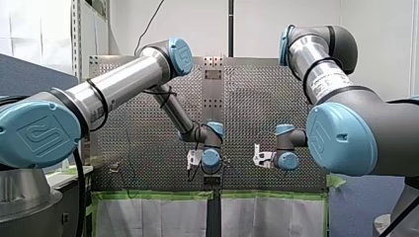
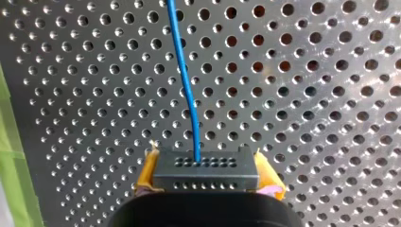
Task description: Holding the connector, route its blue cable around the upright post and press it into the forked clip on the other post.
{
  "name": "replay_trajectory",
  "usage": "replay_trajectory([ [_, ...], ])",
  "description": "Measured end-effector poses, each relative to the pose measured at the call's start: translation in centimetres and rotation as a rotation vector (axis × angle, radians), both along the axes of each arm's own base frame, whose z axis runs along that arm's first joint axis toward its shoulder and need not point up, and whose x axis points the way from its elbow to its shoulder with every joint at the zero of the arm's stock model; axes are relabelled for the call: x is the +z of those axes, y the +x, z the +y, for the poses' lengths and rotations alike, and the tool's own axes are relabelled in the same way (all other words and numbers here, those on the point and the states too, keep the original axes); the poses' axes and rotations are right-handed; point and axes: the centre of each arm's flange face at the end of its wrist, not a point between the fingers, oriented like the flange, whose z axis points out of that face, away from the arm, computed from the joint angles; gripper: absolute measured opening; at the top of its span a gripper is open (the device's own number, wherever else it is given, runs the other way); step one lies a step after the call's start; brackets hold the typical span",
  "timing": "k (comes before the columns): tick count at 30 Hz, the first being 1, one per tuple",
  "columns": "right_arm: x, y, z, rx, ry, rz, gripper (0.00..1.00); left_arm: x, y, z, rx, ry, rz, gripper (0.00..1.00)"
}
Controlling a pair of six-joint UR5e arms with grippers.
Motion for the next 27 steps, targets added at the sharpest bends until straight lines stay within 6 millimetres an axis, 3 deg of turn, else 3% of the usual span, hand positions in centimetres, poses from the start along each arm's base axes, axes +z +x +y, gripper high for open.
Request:
replay_trajectory([
  [5,0.0,0.0,0.0,0.0,0.001,0.001,0.0,1.2,1.1,-0.6,-0.011,-0.01,-0.018,1.0],
  [12,-0.1,0.0,0.1,0.0,0.002,0.002,0.0,1.2,1.2,-0.5,-0.011,-0.003,-0.007,1.0],
  [27,-0.1,0.0,0.1,0.001,0.001,0.002,0.0,-1.4,0.8,2.4,0.009,0.024,0.03,1.0],
])
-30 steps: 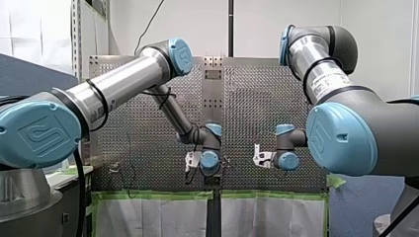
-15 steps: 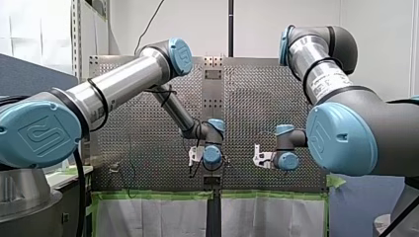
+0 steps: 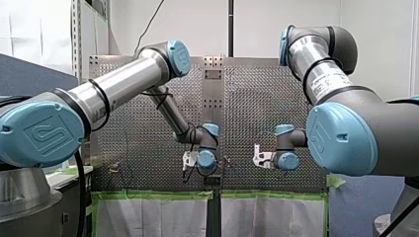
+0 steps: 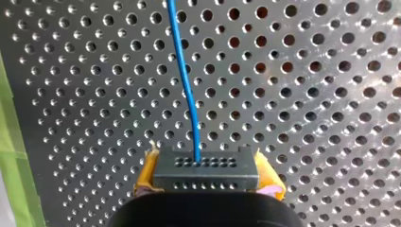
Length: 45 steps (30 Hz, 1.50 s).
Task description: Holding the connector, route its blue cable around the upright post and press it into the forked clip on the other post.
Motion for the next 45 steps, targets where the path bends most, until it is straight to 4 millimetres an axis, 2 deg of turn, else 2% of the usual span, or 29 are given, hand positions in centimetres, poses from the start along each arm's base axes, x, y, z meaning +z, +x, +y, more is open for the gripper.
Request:
replay_trajectory([
  [10,0.0,0.1,0.0,0.001,-0.001,0.0,0.0,-3.0,1.0,-0.4,-0.023,0.013,0.02,1.0],
  [16,0.0,0.1,0.1,0.002,0.001,0.001,0.0,-2.9,1.9,-0.2,-0.012,0.012,0.023,1.0],
  [24,-0.1,0.3,0.2,0.005,0.006,0.003,0.0,-2.9,2.0,0.4,0.013,0.026,0.032,1.0],
  [36,-0.5,0.3,0.7,0.01,0.03,0.021,0.0,-3.1,1.5,0.6,0.016,0.055,0.063,1.0],
  [45,-1.3,0.3,2.0,0.004,0.073,0.103,0.0,-2.9,0.3,0.9,0.016,0.084,0.104,1.0],
])
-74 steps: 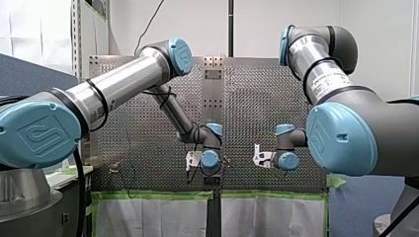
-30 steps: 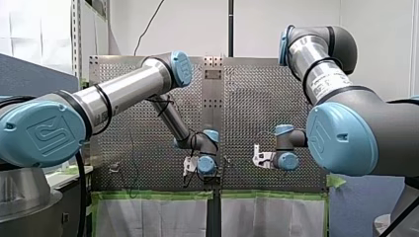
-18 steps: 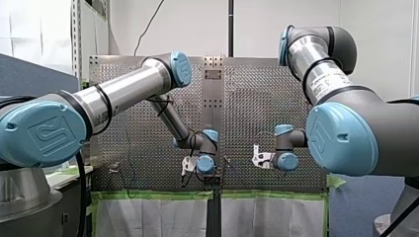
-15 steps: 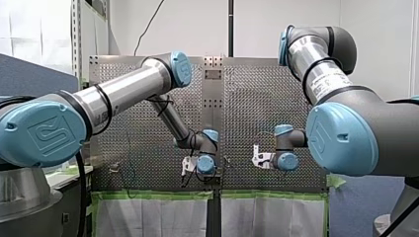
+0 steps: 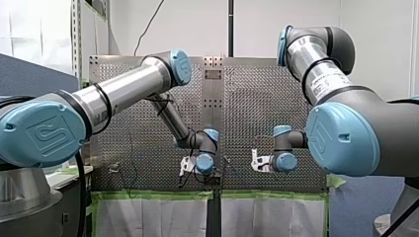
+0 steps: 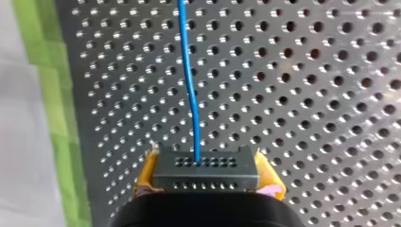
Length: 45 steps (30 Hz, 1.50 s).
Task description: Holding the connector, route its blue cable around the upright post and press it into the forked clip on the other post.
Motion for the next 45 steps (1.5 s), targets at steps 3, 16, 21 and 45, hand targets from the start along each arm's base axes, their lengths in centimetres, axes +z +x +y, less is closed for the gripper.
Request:
replay_trajectory([
  [3,-0.2,0.0,0.4,0.005,0.013,0.03,0.0,0.9,-0.4,-0.1,-0.007,-0.014,-0.013,1.0],
  [16,-0.4,0.4,1.0,0.004,0.025,0.067,0.0,1.9,-4.8,-1.6,-0.124,-0.036,0.004,1.0],
  [21,-0.4,0.5,1.1,0.004,0.024,0.064,0.0,0.8,-7.1,-1.8,-0.151,-0.016,0.036,1.0],
  [45,-2.0,0.5,4.4,0.041,0.049,0.12,0.0,4.1,-13.9,-1.4,-0.194,-0.044,0.004,1.0],
])
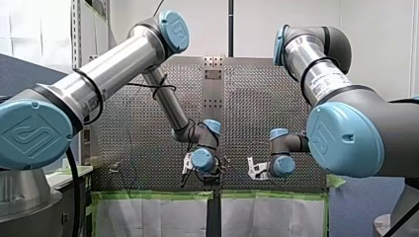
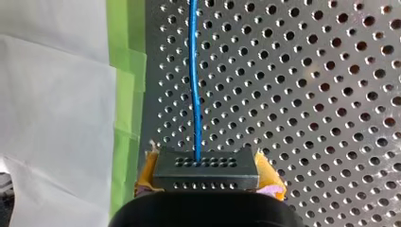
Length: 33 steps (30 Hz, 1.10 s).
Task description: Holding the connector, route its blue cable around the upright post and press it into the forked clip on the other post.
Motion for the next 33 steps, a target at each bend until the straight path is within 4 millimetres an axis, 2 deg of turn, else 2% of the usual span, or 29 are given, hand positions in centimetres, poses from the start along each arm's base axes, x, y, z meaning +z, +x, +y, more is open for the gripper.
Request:
replay_trajectory([
  [4,0.2,-0.1,0.6,0.011,-0.007,-0.007,0.0,-0.7,-1.5,0.6,-0.007,0.022,0.027,1.0],
  [13,3.1,0.1,0.7,0.021,-0.042,-0.041,0.0,-2.3,-4.3,1.9,-0.009,0.068,0.077,1.0],
  [23,5.9,0.0,1.5,0.02,-0.076,-0.102,0.0,-2.2,-4.3,1.8,-0.006,0.049,0.063,1.0],
  [33,5.6,-0.2,2.8,0.029,-0.073,-0.104,0.0,-2.0,-3.7,1.2,0.011,-0.038,0.026,1.0],
])
